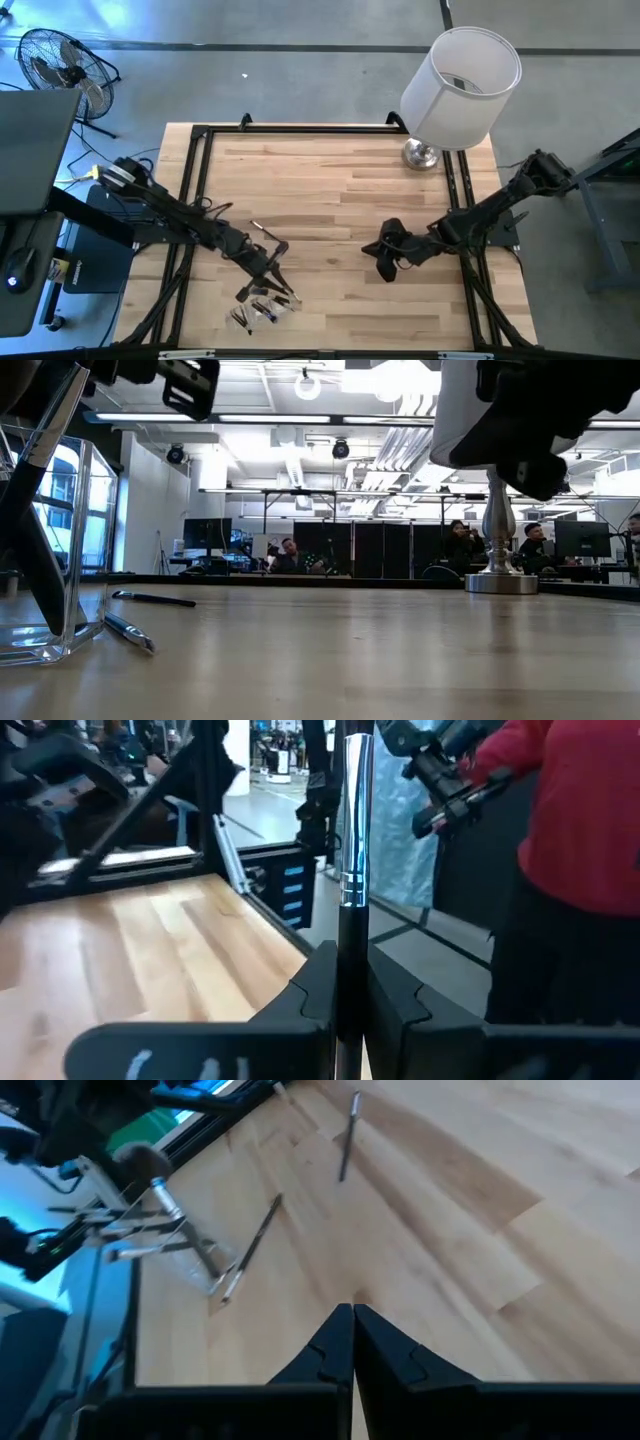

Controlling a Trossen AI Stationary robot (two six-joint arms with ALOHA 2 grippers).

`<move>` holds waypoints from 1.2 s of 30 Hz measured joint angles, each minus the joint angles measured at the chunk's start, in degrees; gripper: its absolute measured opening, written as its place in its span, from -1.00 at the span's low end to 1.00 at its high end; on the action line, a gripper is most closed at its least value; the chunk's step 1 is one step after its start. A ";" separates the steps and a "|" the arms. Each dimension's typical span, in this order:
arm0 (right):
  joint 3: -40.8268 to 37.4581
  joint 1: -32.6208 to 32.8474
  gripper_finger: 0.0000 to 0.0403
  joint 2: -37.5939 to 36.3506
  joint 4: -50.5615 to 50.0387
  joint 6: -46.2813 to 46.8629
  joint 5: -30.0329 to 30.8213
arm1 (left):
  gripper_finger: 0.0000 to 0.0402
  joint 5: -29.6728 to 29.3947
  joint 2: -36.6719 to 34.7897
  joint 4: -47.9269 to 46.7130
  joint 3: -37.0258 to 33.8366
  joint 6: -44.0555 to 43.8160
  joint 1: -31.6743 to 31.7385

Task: Pick & Place Makeup Supplies
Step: Put the silver makeup brush into the transparent organizer

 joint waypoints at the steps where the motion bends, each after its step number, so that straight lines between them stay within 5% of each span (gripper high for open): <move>1: 0.00 0.51 -0.99 0.01 0.00 0.53 -0.06 | -0.91 0.35 1.27 0.19 0.71 -0.79 -0.18; 23: 0.02 4.14 -1.00 0.03 0.39 6.52 3.97 | -0.91 4.62 12.86 3.45 2.72 -1.75 -2.14; 30: 0.02 3.91 -1.00 0.04 0.39 6.56 5.49 | -0.54 4.55 12.86 2.00 2.74 -7.75 -2.14; 36: 0.02 3.85 -1.00 0.03 0.39 6.57 6.15 | -0.46 4.55 12.86 0.55 2.74 -7.86 -2.14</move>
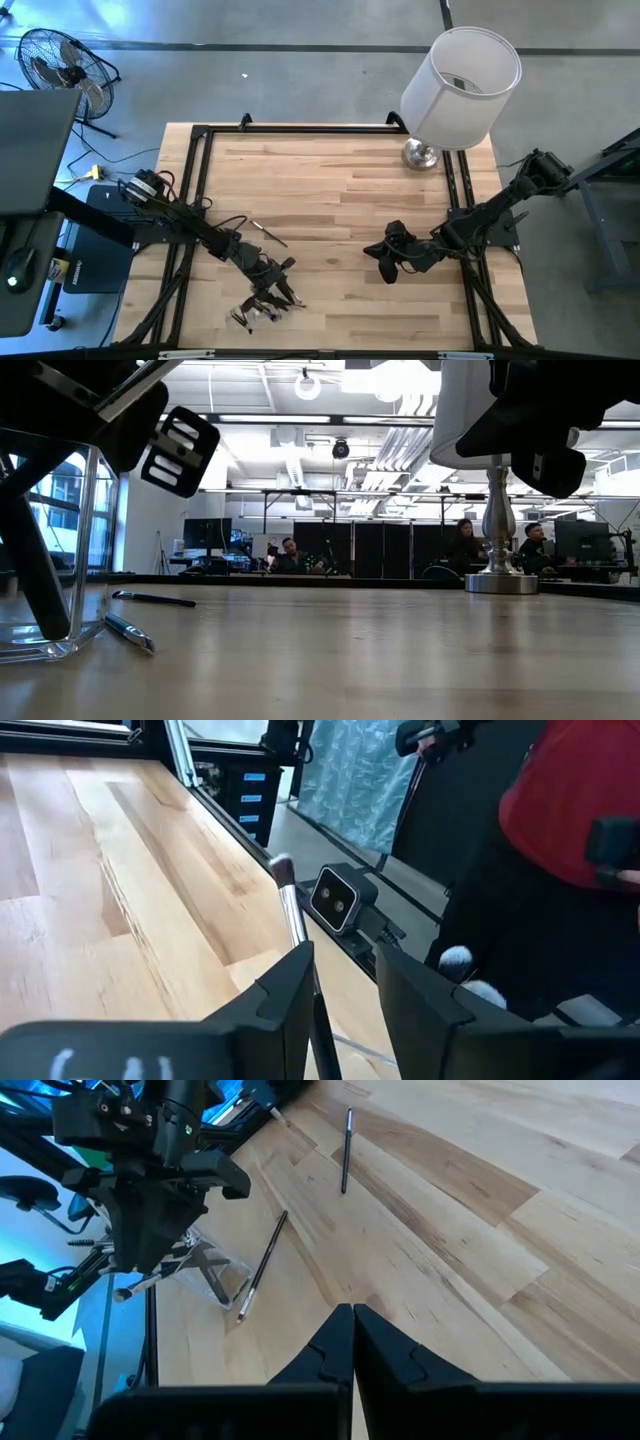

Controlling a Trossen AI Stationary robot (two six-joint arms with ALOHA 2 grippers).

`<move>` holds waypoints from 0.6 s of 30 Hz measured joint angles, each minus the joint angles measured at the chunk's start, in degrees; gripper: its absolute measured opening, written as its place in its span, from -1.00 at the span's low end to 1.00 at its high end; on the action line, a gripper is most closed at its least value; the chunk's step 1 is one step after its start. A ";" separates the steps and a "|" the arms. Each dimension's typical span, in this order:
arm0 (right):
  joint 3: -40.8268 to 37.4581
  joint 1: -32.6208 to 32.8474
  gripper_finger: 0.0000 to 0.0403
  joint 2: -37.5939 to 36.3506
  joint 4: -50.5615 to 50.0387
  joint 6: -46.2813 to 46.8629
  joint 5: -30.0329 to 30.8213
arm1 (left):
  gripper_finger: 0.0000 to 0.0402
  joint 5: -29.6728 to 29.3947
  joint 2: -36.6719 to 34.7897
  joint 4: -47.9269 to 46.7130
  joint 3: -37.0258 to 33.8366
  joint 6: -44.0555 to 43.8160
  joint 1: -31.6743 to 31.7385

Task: Pick & Place Makeup Supplies
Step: Put the silver makeup brush into the transparent organizer

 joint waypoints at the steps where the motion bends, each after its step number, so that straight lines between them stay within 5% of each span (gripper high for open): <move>1: 0.00 0.00 -1.00 0.00 0.00 0.00 0.00 | -0.45 -0.01 0.00 0.00 0.00 0.18 0.00; 18: 0.02 -0.02 -1.00 0.02 0.00 -0.02 0.38 | -0.44 -3.87 -3.02 0.69 0.68 1.62 0.04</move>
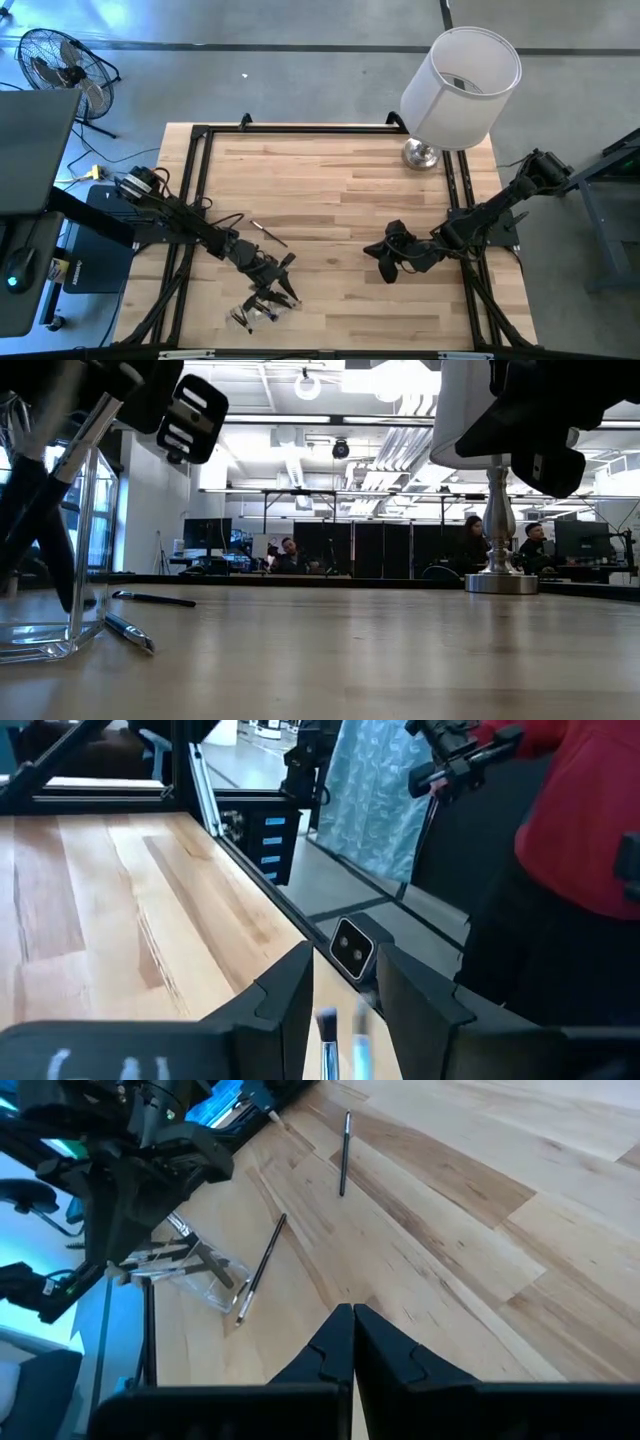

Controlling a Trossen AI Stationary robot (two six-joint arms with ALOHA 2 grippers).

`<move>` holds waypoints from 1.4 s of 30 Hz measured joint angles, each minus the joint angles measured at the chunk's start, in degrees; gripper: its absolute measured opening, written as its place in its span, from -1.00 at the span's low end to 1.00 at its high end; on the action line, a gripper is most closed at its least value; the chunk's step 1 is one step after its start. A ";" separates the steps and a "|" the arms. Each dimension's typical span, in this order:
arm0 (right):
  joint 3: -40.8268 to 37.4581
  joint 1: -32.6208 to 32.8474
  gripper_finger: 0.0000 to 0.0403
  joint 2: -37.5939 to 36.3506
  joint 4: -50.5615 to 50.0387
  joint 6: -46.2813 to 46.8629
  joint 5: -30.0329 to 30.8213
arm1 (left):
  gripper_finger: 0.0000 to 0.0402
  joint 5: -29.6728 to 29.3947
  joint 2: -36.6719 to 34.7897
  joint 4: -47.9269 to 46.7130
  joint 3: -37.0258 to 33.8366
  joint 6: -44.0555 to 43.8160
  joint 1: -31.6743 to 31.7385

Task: Pick & Place Makeup Supplies
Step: Put the silver makeup brush into the transparent organizer

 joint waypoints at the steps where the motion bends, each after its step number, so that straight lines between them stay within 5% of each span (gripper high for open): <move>1: 0.00 0.00 -1.00 0.00 0.00 -0.12 -0.11 | -0.44 0.09 -0.04 -0.17 0.00 -0.49 -0.02; 17: 0.00 0.11 -1.00 0.00 -0.02 -0.10 -3.46 | -0.44 -5.27 -0.04 -4.28 0.00 -5.64 -0.02; 34: 0.00 0.11 -1.00 0.00 -0.05 3.73 3.30 | -0.45 2.29 -0.02 -5.20 0.28 -1.21 -0.02; 42: 0.00 0.11 -1.00 0.00 -0.26 3.88 4.15 | -0.81 4.03 -0.02 -5.19 0.28 1.22 0.00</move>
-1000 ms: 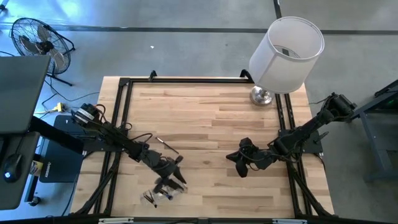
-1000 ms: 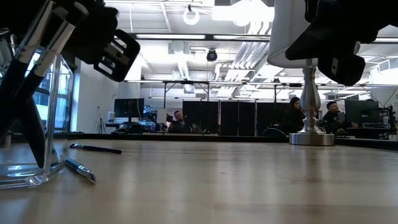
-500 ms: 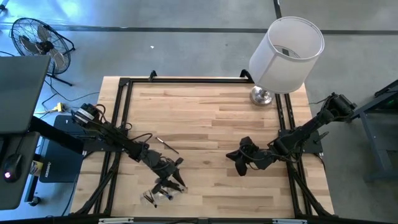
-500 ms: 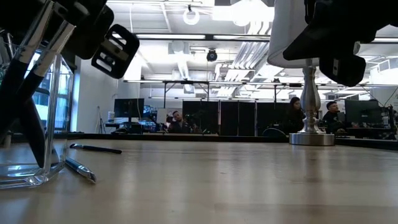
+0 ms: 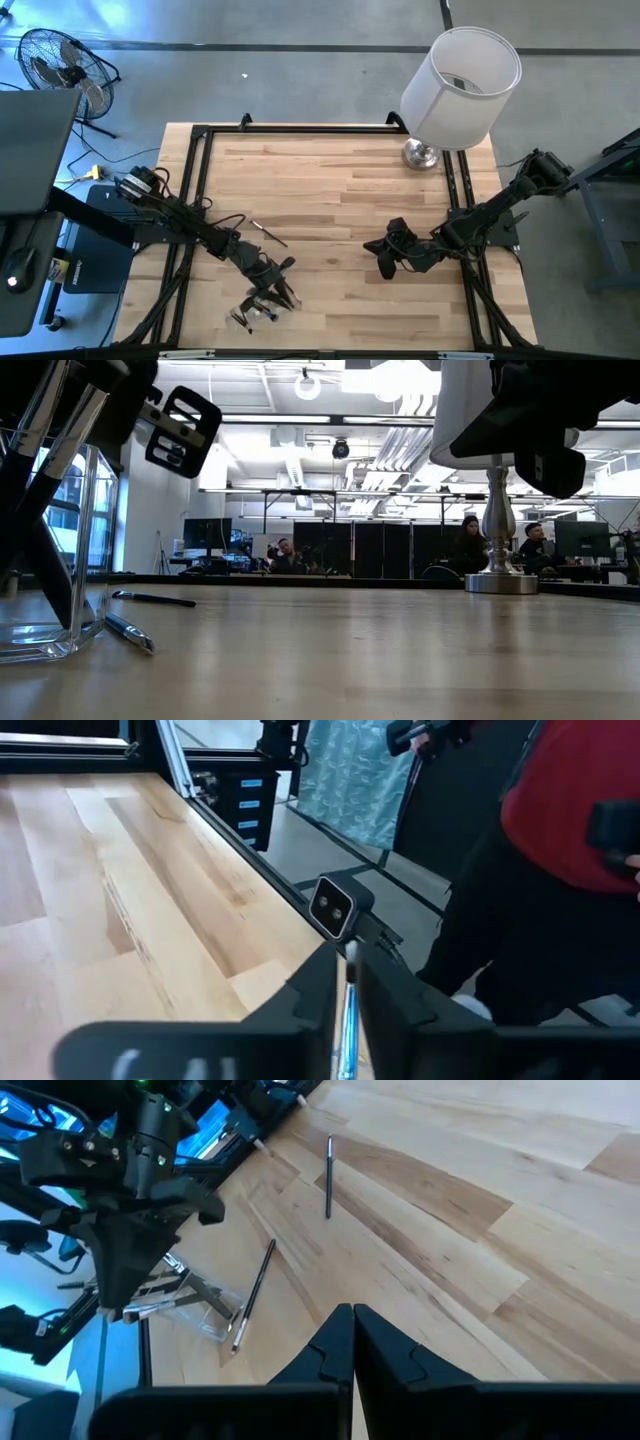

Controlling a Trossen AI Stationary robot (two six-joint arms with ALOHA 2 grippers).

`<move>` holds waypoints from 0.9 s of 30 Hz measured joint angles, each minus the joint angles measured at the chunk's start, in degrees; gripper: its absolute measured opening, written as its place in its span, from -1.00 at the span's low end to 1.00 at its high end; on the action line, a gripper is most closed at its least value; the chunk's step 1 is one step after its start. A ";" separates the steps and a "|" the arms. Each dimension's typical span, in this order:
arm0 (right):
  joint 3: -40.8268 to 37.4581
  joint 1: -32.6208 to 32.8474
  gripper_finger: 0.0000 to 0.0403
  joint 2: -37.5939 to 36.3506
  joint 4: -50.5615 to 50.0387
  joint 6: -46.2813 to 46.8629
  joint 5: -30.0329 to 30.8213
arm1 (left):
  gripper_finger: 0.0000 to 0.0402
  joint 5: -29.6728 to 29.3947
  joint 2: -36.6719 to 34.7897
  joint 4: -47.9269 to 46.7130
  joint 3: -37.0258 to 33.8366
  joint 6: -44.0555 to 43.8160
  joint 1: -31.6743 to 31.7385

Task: Pick & Place Makeup Supplies
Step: Put the silver makeup brush into the transparent organizer

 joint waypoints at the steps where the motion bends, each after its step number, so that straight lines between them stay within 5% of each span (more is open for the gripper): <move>1: 0.00 0.00 -1.00 0.00 -0.09 0.00 0.20 | -0.86 0.05 0.00 0.00 0.00 -0.29 0.01; 10: -0.01 -0.09 -1.00 0.00 -1.78 -0.38 -0.14 | -0.96 -0.52 -1.06 -1.34 0.25 -0.83 0.02; 27: -0.02 -0.09 -1.00 0.00 -2.56 -1.51 -2.33 | -0.95 1.71 -5.20 -22.38 9.06 3.80 1.17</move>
